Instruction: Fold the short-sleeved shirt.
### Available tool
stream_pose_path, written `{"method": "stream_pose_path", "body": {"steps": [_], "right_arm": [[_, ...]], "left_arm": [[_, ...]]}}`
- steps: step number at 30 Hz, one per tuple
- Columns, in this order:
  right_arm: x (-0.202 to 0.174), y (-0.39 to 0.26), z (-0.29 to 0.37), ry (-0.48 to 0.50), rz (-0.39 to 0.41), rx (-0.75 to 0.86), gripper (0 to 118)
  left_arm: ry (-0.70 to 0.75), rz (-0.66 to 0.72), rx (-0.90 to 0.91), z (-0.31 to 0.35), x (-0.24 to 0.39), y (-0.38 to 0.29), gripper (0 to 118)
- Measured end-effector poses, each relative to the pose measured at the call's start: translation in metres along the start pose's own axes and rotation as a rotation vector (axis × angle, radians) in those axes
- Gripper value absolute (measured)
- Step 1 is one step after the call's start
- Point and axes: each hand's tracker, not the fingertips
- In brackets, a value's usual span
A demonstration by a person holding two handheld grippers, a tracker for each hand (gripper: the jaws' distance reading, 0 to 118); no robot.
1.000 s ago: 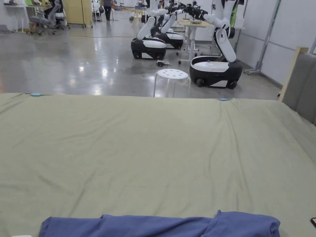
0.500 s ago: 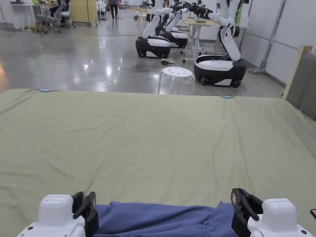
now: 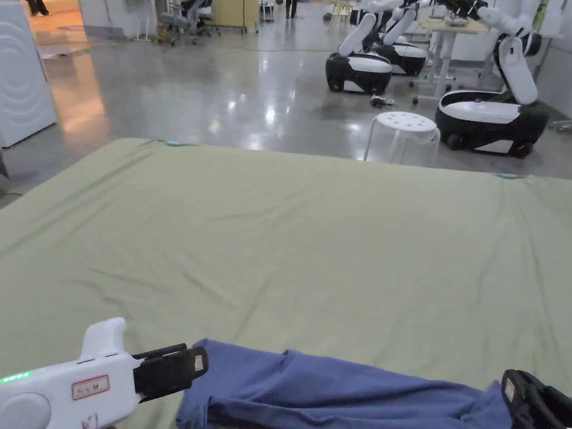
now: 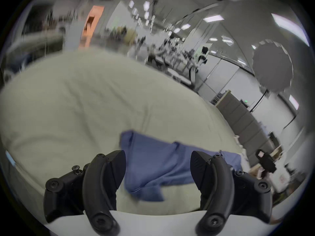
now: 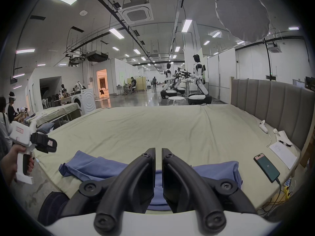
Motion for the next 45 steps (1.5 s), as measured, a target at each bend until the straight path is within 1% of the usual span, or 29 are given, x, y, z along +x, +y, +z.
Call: {"method": "stream_pose_path", "body": {"steps": [2, 4, 6, 7, 9, 10, 13, 15, 16, 17, 18, 19, 20, 21, 22, 23, 24, 27, 28, 29, 30, 31, 33, 34, 36, 39, 42, 44, 45], "right_arm": [[-0.003, -0.003, -0.001, -0.001, -0.003, -0.007, 9], [-0.007, -0.005, -0.004, -0.006, 0.0, -0.023, 9], [-0.011, -0.007, -0.006, -0.01, 0.002, -0.037, 9], [-0.013, -0.008, -0.007, -0.015, 0.005, -0.043, 9], [-0.014, -0.009, -0.01, -0.024, 0.011, -0.056, 9], [-0.015, -0.009, -0.011, -0.029, 0.01, -0.063, 9], [-0.017, -0.008, -0.015, -0.041, 0.001, -0.077, 9], [-0.019, -0.006, -0.016, -0.051, 0.003, -0.079, 9], [-0.02, -0.005, -0.016, -0.053, -0.001, -0.08, 9], [-0.02, -0.005, -0.016, -0.053, -0.005, -0.08, 9], [-0.022, -0.004, -0.015, -0.055, -0.007, -0.08, 9], [-0.023, -0.004, -0.014, -0.056, -0.007, -0.079, 9], [-0.024, -0.003, -0.014, -0.053, -0.006, -0.078, 9], [-0.026, -0.004, -0.013, -0.048, -0.006, -0.075, 9], [-0.027, -0.004, -0.013, -0.046, -0.006, -0.075, 9], [-0.028, -0.005, -0.012, -0.045, -0.005, -0.076, 9], [-0.029, -0.005, -0.012, -0.041, -0.007, -0.074, 9], [-0.031, -0.004, -0.007, -0.03, -0.016, -0.064, 9], [-0.031, -0.004, -0.005, -0.027, -0.017, -0.062, 9], [-0.031, -0.004, -0.004, -0.023, -0.017, -0.058, 9], [-0.03, -0.005, -0.002, -0.016, -0.018, -0.054, 9], [-0.029, -0.006, -0.001, -0.01, -0.019, -0.052, 9], [-0.028, -0.006, 0.0, 0.006, -0.024, -0.048, 9], [-0.028, -0.006, 0.001, 0.011, -0.023, -0.046, 9], [-0.026, -0.005, 0.002, 0.023, -0.021, -0.041, 9], [-0.021, -0.002, 0.005, 0.04, -0.036, -0.024, 9], [-0.014, -0.003, 0.008, 0.052, -0.05, -0.018, 9], [-0.01, -0.005, 0.011, 0.06, -0.06, -0.017, 9], [-0.007, -0.006, 0.013, 0.066, -0.071, -0.019, 9]], "left_arm": [[-0.026, 0.05, -0.101, -0.012, -0.039, 0.006, 78], [-0.051, 0.14, -0.194, -0.028, -0.072, 0.008, 78], [-0.229, 0.346, -0.259, -0.05, -0.106, 0.005, 80], [-0.352, 0.462, -0.257, -0.061, -0.119, 0.003, 80], [-0.539, 0.613, -0.225, -0.081, -0.126, 0.001, 80], [-0.57, 0.634, -0.227, -0.093, -0.128, 0.0, 80], [-0.648, 0.514, -0.255, -0.132, -0.097, -0.008, 80], [-0.662, 0.457, -0.304, -0.149, -0.077, -0.009, 79], [-0.644, 0.444, -0.304, -0.155, -0.069, -0.008, 79], [-0.586, 0.418, -0.307, -0.155, -0.066, -0.005, 76], [-0.472, 0.399, -0.338, -0.155, -0.062, -0.001, 58], [-0.327, 0.362, -0.362, -0.155, -0.057, 0.0, 8], [-0.174, 0.31, -0.338, -0.15, -0.051, -0.004, 5], [-0.303, 0.344, -0.309, -0.143, -0.043, -0.001, 5], [-0.251, 0.332, -0.286, -0.135, -0.034, 0.003, 5], [-0.171, 0.258, -0.239, -0.124, -0.025, 0.009, 5], [-0.157, 0.194, -0.215, -0.114, -0.02, 0.011, 5], [-0.06, 0.163, -0.142, -0.086, -0.022, 0.029, 5], [0.016, 0.144, -0.12, -0.08, -0.028, 0.033, 5], [0.146, 0.078, -0.102, -0.072, -0.031, 0.038, 5], [0.247, 0.057, -0.069, -0.066, -0.032, 0.041, 5], [0.286, 0.07, -0.069, -0.061, -0.032, 0.042, 5], [0.27, 0.101, -0.06, -0.061, -0.02, 0.042, 5], [0.294, 0.072, -0.079, -0.061, -0.005, 0.041, 5], [0.349, -0.051, -0.054, -0.064, 0.041, 0.033, 5], [0.265, -0.018, 0.015, -0.075, 0.105, 0.014, 6], [0.265, -0.051, 0.016, -0.121, 0.16, -0.019, 5], [0.264, -0.086, -0.048, -0.161, 0.17, -0.039, 6], [0.313, -0.097, -0.093, -0.183, 0.17, -0.047, 6]]}}
